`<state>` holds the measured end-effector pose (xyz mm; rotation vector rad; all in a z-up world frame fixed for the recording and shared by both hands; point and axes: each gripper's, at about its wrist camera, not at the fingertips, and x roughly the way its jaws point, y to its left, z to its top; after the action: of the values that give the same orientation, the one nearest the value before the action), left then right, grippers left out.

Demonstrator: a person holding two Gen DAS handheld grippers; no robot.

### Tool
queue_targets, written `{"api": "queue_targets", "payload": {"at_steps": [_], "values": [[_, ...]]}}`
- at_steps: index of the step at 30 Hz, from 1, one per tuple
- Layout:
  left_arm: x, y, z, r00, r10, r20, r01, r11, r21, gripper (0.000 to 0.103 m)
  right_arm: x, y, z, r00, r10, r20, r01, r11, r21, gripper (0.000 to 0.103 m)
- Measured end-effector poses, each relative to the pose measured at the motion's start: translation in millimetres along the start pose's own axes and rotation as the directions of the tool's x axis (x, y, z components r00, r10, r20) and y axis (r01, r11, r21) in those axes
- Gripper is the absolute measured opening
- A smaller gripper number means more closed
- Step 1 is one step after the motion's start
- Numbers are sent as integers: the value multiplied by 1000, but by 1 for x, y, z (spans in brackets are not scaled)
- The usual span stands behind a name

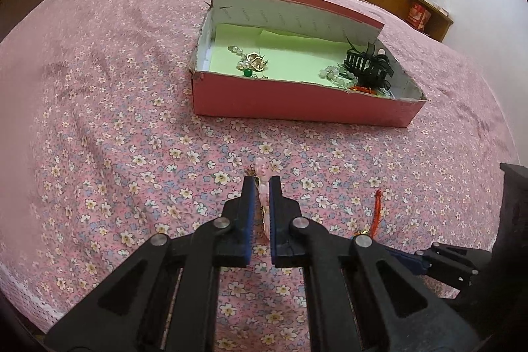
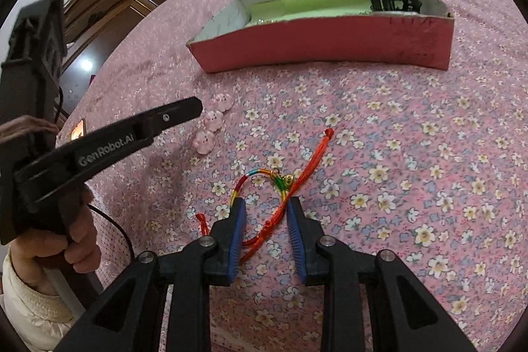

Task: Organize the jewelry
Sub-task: 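Grasp the pink bead bracelet with the left tool while the right tool grasps the rainbow string bracelet, then lift both held bracelets and carry them toward the box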

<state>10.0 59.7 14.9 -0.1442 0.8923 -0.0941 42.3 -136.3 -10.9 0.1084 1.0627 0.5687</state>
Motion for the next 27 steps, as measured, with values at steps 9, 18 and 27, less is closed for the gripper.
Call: {"api": "queue_targets", "payload": {"at_steps": [9,18,27], "values": [[-3,-3,3,1000,-9,13,9,1000,2,0,-6,-5,1,999,-6,37,6,1000,4,6],[-20,-8,8,998,-37,60,36,999,14,0,-41,-14,6,985,-41,165,41,999,7,6],[-36,-13,15,992,-64,107,62,998,18,0,-71,-22,14,961,-60,270,58,998,15,6]]}}
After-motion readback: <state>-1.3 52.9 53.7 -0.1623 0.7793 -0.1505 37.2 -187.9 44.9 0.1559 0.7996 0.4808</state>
